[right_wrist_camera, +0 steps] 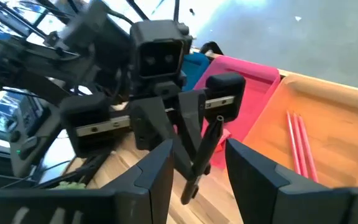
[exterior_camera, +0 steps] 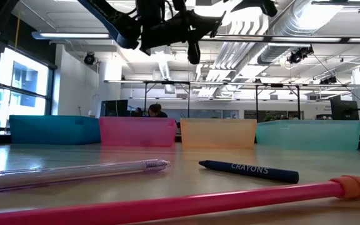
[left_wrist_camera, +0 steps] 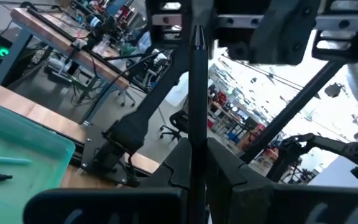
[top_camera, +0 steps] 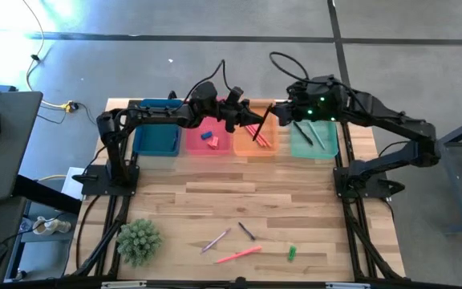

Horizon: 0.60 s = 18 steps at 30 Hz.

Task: Sort crayons/erasers/pens/pencils in bins
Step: Put the black pen into the green bin

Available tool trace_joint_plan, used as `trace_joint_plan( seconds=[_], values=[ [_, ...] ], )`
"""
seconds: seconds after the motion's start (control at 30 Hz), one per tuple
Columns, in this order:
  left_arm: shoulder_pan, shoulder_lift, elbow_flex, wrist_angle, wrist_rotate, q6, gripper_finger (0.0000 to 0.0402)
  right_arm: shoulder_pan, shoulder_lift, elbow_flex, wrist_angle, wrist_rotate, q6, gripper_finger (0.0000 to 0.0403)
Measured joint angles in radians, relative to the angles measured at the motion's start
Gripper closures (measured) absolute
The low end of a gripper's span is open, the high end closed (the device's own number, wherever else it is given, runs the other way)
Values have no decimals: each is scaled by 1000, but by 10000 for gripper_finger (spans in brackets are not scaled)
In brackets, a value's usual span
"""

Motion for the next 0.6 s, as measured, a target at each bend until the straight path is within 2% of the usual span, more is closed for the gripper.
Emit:
trace_joint_plan(
  seconds=[0.23, 0.4, 0.5, 0.6],
  values=[
    [24, 0, 0, 0, 52, 0, 396, 0, 55, 0, 12, 55, 10, 265],
    [30, 0, 0, 0, 54, 0, 396, 0, 86, 0, 35, 57, 3, 268],
    [30, 0, 0, 0, 56, 0, 396, 0, 103, 0, 34, 57, 8, 284],
    [30, 0, 0, -2, 56, 0, 396, 0, 109, 0, 36, 53, 8, 317]
  ],
)
